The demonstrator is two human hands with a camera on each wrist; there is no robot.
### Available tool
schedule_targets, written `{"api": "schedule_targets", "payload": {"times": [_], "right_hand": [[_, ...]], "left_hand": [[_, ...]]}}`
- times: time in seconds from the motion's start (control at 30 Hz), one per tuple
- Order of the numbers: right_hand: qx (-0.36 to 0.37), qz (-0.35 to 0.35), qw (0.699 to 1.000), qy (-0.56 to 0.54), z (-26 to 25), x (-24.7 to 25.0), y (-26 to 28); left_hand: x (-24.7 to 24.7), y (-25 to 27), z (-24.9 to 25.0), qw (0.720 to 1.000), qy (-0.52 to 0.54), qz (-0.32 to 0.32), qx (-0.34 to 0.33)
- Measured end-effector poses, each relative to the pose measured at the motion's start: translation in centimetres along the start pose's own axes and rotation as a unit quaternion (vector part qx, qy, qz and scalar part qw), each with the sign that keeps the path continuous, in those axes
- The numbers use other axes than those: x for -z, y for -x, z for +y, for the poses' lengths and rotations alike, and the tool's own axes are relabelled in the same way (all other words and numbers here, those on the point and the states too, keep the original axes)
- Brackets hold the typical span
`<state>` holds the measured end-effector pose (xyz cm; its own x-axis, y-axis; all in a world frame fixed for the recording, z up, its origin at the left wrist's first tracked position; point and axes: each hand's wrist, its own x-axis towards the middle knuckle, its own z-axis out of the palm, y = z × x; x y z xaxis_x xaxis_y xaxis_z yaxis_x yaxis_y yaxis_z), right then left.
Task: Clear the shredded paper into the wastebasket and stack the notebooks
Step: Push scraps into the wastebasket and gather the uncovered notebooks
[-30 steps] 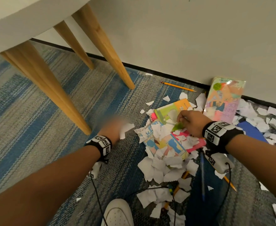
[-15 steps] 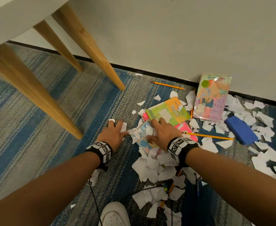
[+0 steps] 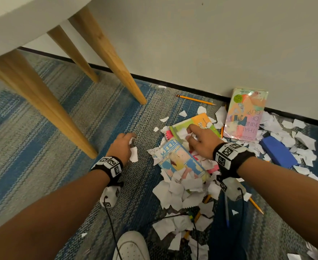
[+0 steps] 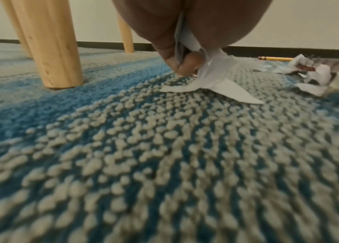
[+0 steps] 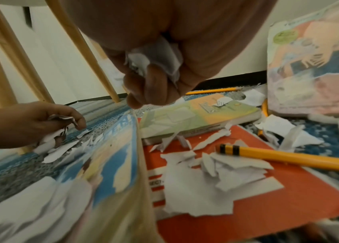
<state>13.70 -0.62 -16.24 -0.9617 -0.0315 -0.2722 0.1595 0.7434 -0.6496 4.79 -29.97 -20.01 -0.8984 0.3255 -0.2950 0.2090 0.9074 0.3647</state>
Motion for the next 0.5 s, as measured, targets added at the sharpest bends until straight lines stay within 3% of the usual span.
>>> {"api": "schedule_targets", "payload": {"times": [0.17,0.33,0.4,0.5], "right_hand": [[0.005,0.016,1.0,-0.01,-0.3,0.3,1.3],[-0.057,0.022,0.993,-0.099,-1.1,0.6,2.7],[-0.093,0.004,0.985,-0.146,-1.2,0.8,3.1],[-0.144,-0.065,0.959,-0.235,-1.2,0.2,3.8]], "left_hand": [[1.3,-0.9,-0.4,0.997,0.014,0.068,0.035],[1.4,-1.5,0.2,0.993,-0.02,0.092,0.073],[1.0,-1.1,0.0,0.995,-0.023,0.066,0.066],[0.1,0.0,-1.8,0.998,-0.04,-0.029,0.025]]}}
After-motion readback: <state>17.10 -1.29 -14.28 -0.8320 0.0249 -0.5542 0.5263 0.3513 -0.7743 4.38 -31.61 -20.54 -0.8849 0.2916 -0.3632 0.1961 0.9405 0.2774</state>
